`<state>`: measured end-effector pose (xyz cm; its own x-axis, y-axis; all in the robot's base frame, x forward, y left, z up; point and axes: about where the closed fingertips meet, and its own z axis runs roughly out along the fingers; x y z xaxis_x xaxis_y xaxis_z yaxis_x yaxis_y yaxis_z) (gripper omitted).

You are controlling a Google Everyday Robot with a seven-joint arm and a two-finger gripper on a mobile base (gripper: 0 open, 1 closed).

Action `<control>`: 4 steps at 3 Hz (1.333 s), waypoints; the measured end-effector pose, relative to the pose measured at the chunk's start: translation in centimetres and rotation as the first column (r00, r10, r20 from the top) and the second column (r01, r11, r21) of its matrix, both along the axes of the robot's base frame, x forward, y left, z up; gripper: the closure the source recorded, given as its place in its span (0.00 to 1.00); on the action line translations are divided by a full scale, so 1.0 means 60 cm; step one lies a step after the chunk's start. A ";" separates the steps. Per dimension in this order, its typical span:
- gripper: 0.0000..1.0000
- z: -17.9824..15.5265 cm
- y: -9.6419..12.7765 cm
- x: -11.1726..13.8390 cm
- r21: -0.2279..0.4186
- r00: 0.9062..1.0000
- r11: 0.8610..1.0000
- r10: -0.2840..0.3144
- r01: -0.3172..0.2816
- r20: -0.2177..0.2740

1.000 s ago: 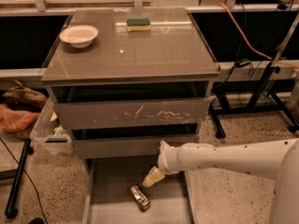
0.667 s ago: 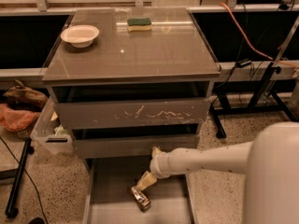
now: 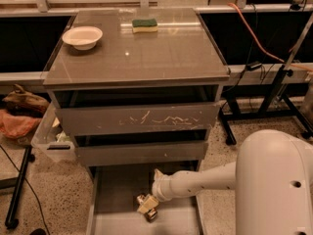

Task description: Pick orange can from bottom drawer and place on counter

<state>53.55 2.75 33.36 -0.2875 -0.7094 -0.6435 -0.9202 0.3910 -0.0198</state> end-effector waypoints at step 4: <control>0.00 -0.135 0.027 -0.004 0.248 0.990 0.962 -0.134 0.117 0.053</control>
Offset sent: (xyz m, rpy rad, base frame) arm -0.0002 0.0085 -0.0808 0.2326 -0.0220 -0.1148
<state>53.31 4.40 25.26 -0.3130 -0.4896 -0.8138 -0.8633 0.5038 0.0289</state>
